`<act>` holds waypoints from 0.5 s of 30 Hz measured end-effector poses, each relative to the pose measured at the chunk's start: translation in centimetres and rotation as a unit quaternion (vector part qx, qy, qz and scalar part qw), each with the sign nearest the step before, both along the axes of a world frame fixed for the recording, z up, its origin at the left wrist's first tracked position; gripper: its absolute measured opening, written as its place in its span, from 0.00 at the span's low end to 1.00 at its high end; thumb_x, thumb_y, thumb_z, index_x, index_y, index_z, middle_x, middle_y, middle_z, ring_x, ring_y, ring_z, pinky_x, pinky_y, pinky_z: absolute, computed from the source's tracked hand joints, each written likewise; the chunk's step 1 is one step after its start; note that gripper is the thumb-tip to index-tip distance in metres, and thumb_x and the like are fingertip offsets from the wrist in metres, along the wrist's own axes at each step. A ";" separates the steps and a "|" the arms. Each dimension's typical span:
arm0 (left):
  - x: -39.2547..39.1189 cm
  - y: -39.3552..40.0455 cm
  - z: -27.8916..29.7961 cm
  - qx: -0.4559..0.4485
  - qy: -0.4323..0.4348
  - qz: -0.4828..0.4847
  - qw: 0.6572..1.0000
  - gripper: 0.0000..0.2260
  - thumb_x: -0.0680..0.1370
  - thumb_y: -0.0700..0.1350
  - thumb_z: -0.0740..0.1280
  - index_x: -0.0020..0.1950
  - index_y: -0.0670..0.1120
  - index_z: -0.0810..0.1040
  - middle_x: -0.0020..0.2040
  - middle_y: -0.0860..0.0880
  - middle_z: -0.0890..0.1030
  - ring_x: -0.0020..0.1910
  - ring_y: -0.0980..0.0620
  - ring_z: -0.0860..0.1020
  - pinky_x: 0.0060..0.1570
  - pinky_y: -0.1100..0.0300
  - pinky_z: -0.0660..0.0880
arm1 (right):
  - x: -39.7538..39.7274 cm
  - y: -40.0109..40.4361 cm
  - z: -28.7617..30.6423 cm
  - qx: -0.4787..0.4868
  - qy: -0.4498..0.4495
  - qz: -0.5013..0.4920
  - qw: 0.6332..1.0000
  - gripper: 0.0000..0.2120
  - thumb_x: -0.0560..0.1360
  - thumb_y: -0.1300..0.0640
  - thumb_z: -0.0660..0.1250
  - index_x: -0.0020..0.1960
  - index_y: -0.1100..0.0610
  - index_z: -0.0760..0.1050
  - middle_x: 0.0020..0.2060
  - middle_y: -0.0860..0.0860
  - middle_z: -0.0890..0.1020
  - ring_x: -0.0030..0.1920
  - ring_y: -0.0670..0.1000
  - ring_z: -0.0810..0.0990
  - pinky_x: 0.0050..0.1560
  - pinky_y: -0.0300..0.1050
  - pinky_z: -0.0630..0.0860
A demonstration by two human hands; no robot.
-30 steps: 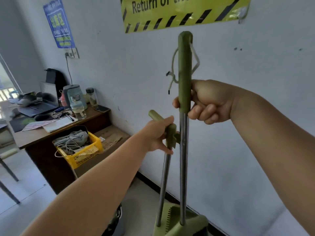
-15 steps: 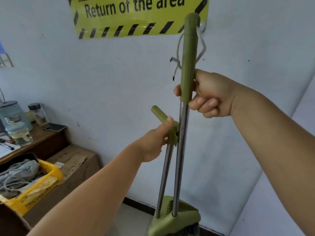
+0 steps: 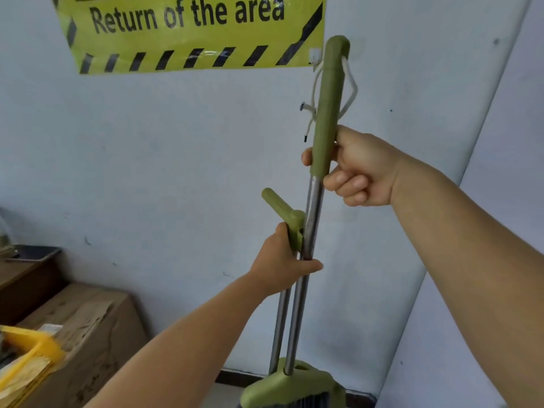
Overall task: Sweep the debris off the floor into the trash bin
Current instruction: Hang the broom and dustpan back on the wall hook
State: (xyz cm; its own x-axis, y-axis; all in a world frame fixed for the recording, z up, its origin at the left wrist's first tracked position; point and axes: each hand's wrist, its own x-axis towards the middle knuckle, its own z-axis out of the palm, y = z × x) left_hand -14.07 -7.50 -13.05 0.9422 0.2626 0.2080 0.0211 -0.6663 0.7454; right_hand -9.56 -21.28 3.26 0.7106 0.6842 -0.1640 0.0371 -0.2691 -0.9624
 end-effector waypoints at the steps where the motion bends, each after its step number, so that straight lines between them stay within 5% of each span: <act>1: 0.1 0.1 0.0 -0.004 -0.003 -0.004 1.000 0.22 0.69 0.50 0.78 0.52 0.46 0.67 0.40 0.53 0.73 0.35 0.56 0.72 0.33 0.65 0.69 | 0.1 0.1 0.0 0.002 0.002 -0.006 1.000 0.20 0.77 0.41 0.50 0.41 0.51 0.74 0.20 0.48 0.64 0.15 0.44 0.55 0.18 0.30 0.55; 6: 1.0 0.5 -0.8 -0.038 -0.018 -0.027 0.999 0.21 0.70 0.49 0.78 0.57 0.45 0.74 0.50 0.47 0.82 0.46 0.48 0.80 0.47 0.57 0.79 | 0.6 0.5 0.0 0.002 0.017 -0.026 1.000 0.19 0.77 0.41 0.50 0.41 0.51 0.73 0.20 0.47 0.64 0.15 0.44 0.56 0.18 0.31 0.55; 15: 2.3 1.6 -1.4 -0.075 -0.012 -0.058 0.995 0.20 0.70 0.48 0.78 0.56 0.47 0.75 0.50 0.49 0.82 0.48 0.50 0.81 0.45 0.63 0.77 | 1.3 1.0 -0.7 0.033 -0.009 -0.055 0.998 0.36 0.73 0.26 0.48 0.53 0.54 0.79 0.22 0.48 0.64 0.21 0.46 0.56 0.23 0.36 0.56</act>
